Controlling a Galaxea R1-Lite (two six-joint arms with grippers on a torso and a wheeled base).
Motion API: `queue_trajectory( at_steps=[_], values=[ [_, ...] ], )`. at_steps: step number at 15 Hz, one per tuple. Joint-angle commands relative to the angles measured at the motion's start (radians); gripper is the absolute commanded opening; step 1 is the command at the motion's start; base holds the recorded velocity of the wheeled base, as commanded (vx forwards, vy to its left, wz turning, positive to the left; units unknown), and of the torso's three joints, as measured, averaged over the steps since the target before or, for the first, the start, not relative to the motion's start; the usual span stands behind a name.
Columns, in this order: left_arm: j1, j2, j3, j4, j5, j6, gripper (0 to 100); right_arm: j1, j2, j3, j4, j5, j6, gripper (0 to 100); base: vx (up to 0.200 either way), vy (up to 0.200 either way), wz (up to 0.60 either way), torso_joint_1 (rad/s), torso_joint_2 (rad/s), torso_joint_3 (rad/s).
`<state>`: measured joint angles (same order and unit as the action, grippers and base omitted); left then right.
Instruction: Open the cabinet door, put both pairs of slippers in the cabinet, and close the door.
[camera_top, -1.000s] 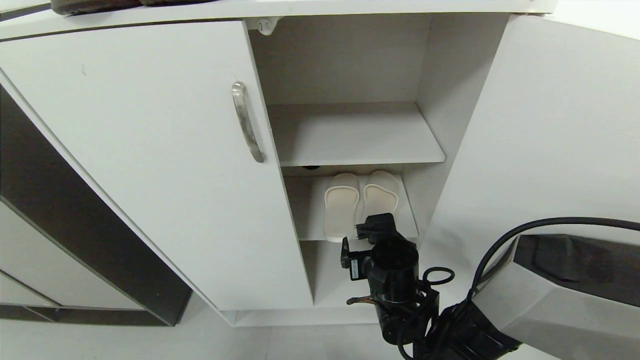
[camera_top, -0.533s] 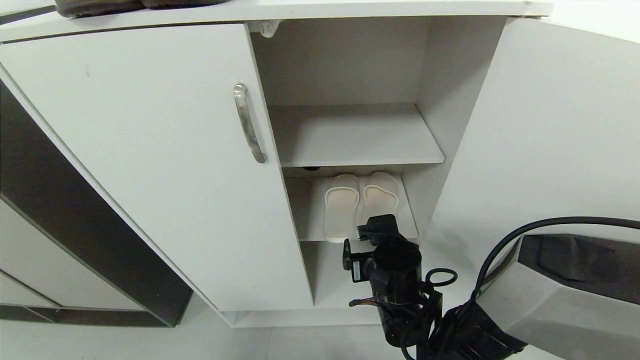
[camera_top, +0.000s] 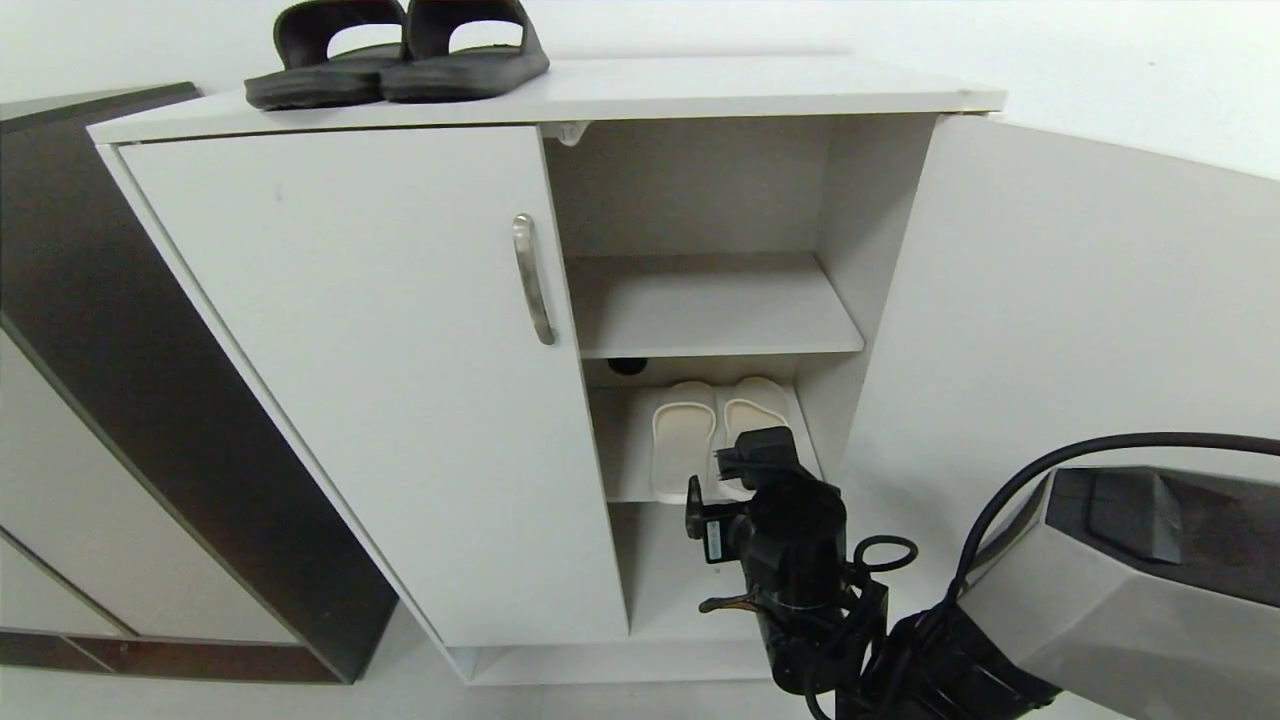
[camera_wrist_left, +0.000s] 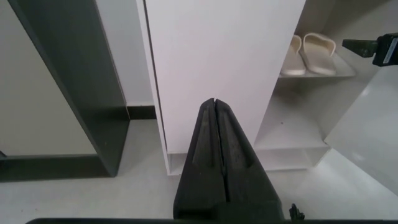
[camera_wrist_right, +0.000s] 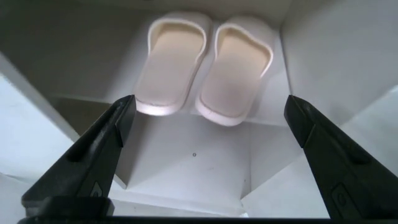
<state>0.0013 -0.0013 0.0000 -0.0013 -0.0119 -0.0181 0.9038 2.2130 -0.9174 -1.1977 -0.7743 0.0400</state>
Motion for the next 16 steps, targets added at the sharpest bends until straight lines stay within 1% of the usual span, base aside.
queue_trajectory(
  at_steps=[1,3,4,5,6,7,8,9,16],
  values=[
    [0.0,0.001,0.0,0.0,0.0,0.0,0,0.0,-0.001,0.0,0.0,0.0,0.0,100,0.0,0.0,0.0,0.002,0.0,0.217],
    [0.0,0.001,0.0,0.0,0.007,0.0,0,0.0,-0.004,0.008,0.0,0.004,0.001,100,0.0,0.0,0.0,0.005,0.0,0.205],
    [0.0,0.001,0.0,0.0,0.012,0.003,0,0.004,-0.068,0.12,-0.025,0.168,0.0,100,0.0,0.0,0.0,-0.002,0.0,0.203],
    [0.0,0.001,0.0,0.0,0.012,0.007,0,0.01,-0.105,0.172,-0.036,0.273,0.0,100,0.0,0.0,0.0,0.002,0.0,0.129],
    [0.0,0.001,0.0,0.0,0.012,0.009,0,0.012,-0.154,0.223,-0.036,0.346,0.011,100,0.0,0.0,0.0,0.0,0.0,0.0],
    [0.0,0.001,0.0,0.0,0.012,0.007,0,0.012,-0.187,0.249,-0.037,0.398,0.041,100,0.0,0.0,0.0,0.0,0.0,0.0],
    [0.0,0.001,0.0,0.0,0.012,0.006,0,0.013,-0.222,0.278,-0.036,0.472,0.055,100,0.0,0.0,0.0,0.0,0.0,0.0],
    [0.0,0.001,0.0,0.0,0.012,0.004,0,0.012,-0.237,0.301,-0.033,0.515,0.058,100,0.0,0.0,0.0,0.0,0.0,0.0],
    [0.0,0.001,0.0,0.0,0.009,0.001,0,0.009,-0.219,0.319,-0.045,0.517,0.049,100,0.0,0.0,0.0,0.0,0.0,0.0]
  ],
)
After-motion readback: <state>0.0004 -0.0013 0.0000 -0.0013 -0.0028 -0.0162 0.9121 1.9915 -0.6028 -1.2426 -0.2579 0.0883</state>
